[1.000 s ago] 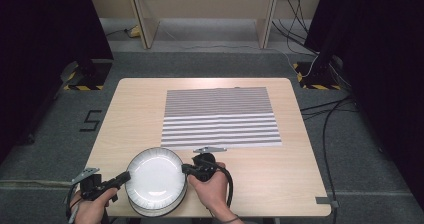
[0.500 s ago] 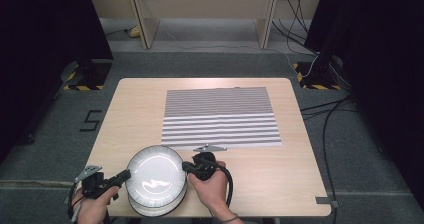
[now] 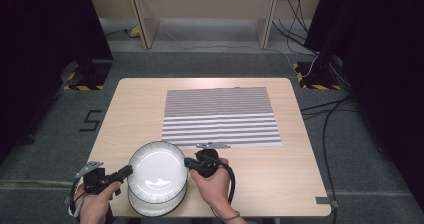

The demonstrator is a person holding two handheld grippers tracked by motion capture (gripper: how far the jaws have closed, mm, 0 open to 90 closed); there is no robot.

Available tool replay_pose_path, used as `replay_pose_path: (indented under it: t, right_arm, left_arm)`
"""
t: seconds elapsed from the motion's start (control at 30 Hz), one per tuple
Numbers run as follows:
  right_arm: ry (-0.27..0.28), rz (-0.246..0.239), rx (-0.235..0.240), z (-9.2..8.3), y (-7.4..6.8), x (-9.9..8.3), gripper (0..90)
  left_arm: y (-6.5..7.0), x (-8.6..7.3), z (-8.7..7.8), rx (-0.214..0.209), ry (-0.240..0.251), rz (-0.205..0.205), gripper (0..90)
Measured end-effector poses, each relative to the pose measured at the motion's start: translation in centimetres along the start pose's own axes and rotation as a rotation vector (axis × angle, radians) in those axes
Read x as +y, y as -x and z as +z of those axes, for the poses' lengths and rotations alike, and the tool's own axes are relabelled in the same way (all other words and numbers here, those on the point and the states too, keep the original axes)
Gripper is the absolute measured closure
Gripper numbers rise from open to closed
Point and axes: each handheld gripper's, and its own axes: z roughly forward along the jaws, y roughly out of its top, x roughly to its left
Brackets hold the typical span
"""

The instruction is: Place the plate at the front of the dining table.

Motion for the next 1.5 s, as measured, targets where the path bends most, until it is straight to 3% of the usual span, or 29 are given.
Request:
replay_pose_path:
  t: [0.37, 0.5, 0.77, 1.5]
  right_arm:
    - [0.006, 0.007, -0.010, -0.3, 0.0, 0.5, 87.9]
    - [0.008, 0.009, -0.014, -0.5, 0.1, 0.6, 87.9]
    - [0.020, 0.011, -0.020, -0.8, 0.1, 1.0, 88.0]
    - [0.049, 0.022, -0.033, -1.6, 0.7, 1.8, 88.0]
  left_arm:
    - [0.1, 0.5, 0.4, -0.003, 0.000, -0.005, 86.0]
    - [0.1, 0.5, 0.6, -0.011, 0.002, -0.025, 85.9]
    - [0.5, 1.1, 0.7, -0.008, 0.013, 0.000, 86.0]
    - [1.5, 2.2, 1.4, -0.015, 0.035, 0.023, 86.0]
